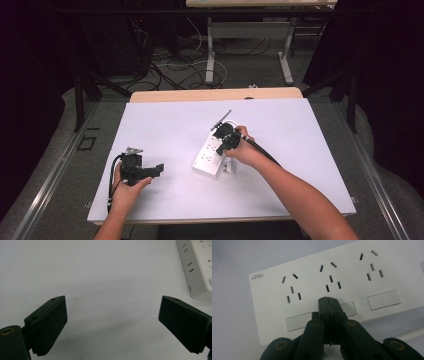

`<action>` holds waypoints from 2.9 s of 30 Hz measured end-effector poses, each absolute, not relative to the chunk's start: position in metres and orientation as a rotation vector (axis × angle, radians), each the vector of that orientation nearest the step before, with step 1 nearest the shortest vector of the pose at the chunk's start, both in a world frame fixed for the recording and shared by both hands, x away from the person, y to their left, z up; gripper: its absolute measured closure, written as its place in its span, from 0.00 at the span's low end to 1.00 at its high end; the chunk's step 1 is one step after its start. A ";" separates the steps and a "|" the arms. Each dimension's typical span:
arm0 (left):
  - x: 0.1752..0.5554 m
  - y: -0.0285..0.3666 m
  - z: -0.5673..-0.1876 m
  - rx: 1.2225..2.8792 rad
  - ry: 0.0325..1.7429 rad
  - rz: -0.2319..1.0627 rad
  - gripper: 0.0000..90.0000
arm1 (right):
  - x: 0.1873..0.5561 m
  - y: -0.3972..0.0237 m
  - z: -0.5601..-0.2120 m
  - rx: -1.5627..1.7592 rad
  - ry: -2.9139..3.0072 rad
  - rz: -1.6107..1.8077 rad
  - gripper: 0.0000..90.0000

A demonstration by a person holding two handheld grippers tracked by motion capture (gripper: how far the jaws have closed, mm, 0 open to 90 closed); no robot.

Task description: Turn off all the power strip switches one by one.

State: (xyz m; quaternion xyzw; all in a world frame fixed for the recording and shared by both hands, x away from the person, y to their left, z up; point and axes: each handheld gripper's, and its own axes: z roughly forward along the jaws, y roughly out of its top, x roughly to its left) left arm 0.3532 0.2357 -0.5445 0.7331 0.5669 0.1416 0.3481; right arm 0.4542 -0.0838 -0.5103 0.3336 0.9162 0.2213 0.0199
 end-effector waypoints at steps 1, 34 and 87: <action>0.353 0.236 -0.544 1.901 1.470 0.367 0.10 | 0.454 -0.084 -0.510 1.035 2.842 0.687 1.00; 0.353 0.235 -0.544 1.901 1.471 0.368 0.10 | 0.445 -0.084 -0.504 1.038 2.843 0.697 1.00; 0.353 0.236 -0.543 1.919 1.463 0.365 0.10 | 0.421 -0.068 -0.511 0.939 2.905 0.694 1.00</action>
